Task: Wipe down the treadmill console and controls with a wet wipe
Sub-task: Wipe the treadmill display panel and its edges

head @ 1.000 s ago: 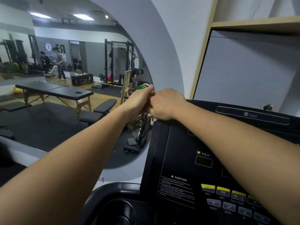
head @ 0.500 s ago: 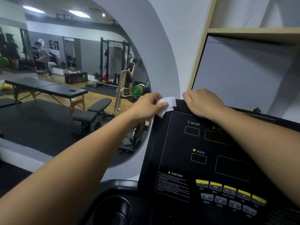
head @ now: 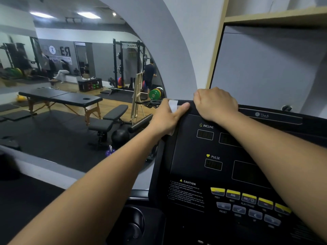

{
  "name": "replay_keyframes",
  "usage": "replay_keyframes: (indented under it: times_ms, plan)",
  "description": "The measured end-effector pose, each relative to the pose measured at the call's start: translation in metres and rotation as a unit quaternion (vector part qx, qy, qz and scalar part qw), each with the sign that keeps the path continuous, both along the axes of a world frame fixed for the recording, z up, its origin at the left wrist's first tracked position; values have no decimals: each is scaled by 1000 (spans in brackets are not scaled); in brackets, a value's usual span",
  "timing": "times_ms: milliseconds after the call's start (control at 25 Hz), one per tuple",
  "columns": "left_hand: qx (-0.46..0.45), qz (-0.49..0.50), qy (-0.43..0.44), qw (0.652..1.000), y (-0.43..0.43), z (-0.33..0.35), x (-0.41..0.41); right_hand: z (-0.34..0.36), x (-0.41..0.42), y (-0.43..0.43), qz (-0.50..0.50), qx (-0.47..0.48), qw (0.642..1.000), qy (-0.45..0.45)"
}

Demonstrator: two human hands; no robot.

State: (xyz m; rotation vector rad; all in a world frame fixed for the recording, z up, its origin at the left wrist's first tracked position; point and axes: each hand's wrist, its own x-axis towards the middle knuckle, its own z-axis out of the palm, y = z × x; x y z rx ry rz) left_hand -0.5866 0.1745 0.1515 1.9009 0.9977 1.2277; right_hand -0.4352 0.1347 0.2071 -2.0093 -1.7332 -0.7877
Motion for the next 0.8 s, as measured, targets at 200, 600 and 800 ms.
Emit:
replay_keyframes:
  times_ms: [200, 600, 800]
  plan:
    - [6, 2, -7, 1000, -17, -55, -16, -2, 2, 1, 15, 23, 1000, -15]
    - [84, 20, 7, 996, -7, 8, 10, -3, 1, 5, 21, 24, 999, -2]
    - [27, 7, 5, 1000, -1, 37, 27, -3, 4, 2, 27, 19, 999, -8]
